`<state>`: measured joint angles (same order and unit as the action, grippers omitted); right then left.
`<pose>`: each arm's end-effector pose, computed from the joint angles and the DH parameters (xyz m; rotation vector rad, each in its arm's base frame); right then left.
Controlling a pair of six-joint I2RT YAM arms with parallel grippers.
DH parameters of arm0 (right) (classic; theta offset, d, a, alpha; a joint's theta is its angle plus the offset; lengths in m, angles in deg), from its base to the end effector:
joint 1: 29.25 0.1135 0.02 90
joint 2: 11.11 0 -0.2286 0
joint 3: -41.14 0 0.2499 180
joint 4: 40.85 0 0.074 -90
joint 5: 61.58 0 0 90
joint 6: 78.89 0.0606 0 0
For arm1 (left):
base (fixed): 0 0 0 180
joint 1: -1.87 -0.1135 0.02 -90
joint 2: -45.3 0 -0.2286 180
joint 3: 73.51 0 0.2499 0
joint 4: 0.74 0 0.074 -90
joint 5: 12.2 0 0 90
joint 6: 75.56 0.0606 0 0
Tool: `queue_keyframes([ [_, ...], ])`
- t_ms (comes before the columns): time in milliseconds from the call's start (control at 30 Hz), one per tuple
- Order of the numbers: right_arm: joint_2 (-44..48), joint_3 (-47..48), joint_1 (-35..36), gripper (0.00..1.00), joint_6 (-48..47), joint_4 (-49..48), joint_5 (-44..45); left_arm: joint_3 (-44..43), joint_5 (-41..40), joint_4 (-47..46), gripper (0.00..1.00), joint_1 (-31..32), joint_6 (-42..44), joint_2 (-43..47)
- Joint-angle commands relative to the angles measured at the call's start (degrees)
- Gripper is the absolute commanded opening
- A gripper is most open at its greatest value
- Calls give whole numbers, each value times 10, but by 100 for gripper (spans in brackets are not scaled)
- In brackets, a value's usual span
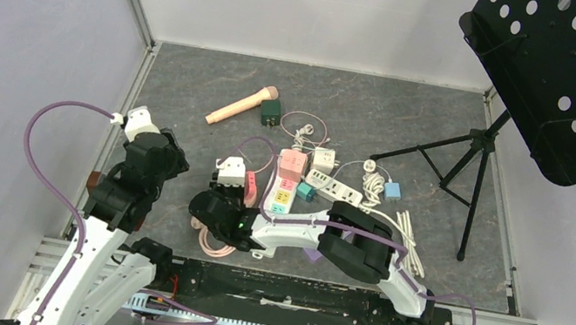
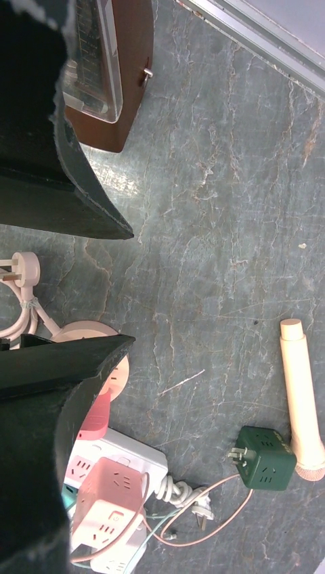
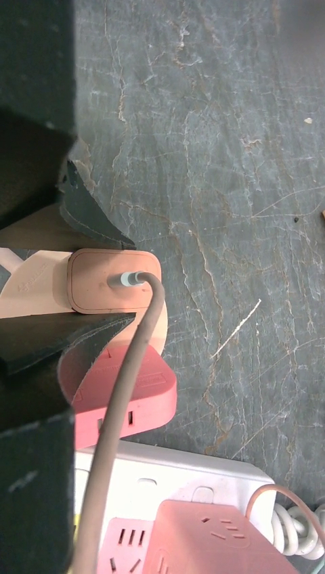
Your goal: Insert the plug
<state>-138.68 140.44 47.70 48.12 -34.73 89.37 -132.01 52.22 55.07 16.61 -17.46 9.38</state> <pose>0.1566 0.4409 0.1179 -0.0883 1.8520 0.2152 0.1742 -0.0188 0.2731 -0.5605 2.0112 -0.0113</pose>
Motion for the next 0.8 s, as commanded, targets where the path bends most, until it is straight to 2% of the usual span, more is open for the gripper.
queue_keyframes([
  [0, -33, 8, -15, 6, -23, 135, -98, 3, -18, -8, 61, -2, -14, 4],
  [100, -35, 37, -23, 20, -29, 147, -91, 2, -18, -8, 60, -2, -15, 3],
  [133, -40, 43, -24, 22, -32, 147, -89, 2, -18, -8, 60, -2, -14, 3],
  [167, -43, 46, -25, 20, -33, 148, -87, 1, -18, -8, 60, -2, -13, 2],
  [233, -51, 44, -24, 10, -33, 148, -90, 1, -18, -8, 60, -2, -12, 2],
  [433, -66, -14, -13, 0, -24, 127, -72, 0, -24, -8, 60, -2, -12, 3],
  [600, -79, -69, 3, 0, 3, 113, -62, -1, -28, -8, 60, -2, -13, 3],
  [767, -105, -59, 11, 0, -6, 130, -68, -2, -29, -8, 60, -2, -12, 4],
])
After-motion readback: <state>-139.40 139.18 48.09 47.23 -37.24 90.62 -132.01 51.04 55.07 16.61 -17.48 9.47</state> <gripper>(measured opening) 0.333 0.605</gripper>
